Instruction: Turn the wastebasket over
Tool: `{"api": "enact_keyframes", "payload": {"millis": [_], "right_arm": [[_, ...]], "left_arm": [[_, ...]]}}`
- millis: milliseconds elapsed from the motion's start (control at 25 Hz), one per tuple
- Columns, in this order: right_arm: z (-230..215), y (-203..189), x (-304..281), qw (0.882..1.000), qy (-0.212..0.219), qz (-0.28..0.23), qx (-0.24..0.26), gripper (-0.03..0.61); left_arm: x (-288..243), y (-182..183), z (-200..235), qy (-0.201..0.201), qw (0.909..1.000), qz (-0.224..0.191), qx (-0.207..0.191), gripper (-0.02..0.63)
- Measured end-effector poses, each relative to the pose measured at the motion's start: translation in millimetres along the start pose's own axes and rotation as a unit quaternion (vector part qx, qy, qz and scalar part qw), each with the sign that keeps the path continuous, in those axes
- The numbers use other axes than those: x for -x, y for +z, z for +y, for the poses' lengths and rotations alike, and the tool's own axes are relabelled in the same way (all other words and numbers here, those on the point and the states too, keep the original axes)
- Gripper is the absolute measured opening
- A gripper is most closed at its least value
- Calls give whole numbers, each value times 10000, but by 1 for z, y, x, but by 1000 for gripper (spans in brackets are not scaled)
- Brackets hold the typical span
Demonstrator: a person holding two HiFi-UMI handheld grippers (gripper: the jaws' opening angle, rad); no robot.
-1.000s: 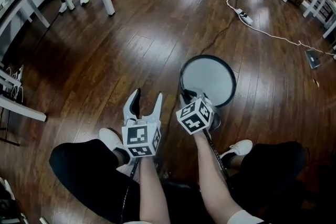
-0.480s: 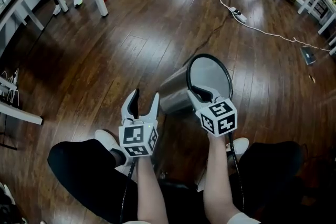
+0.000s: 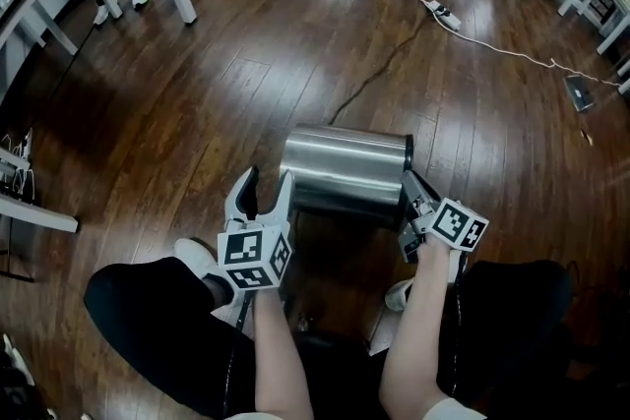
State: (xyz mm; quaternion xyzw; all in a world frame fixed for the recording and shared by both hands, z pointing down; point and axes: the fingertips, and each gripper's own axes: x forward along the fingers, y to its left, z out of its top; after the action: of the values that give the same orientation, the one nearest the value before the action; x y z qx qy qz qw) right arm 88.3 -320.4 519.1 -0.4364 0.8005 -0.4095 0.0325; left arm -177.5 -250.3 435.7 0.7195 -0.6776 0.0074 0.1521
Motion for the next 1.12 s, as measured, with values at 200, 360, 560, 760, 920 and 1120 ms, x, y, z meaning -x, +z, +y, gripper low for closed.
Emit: {"api": "enact_keyframes", "payload": {"millis": [200,360,560,760,920,1120], "right_arm": [[-53,-21,12,9977,-601,203,-251,49],[-53,-18,8,9965,-755,301,212,55],[-53,-18,13,9773,-1228,948,1442,211],[-46,-20,17,9691,-1181,1275,1749,215],[-44,-31,17,9626,-1116,1660,1829,215],[-42,-48,18,9584,-928,2027,1782,145]], "left_arm": [[-12,-17,-13,-211,9993,312,-19,267],[-26,-37,-19,-367,9973,634,5,264],[-55,-68,-8,-417,9930,1097,109,264],[-74,-108,11,-491,9848,1459,807,298],[-75,-133,10,-699,9748,1490,1504,311],[-72,-134,6,-724,9752,1357,1591,257]]}}
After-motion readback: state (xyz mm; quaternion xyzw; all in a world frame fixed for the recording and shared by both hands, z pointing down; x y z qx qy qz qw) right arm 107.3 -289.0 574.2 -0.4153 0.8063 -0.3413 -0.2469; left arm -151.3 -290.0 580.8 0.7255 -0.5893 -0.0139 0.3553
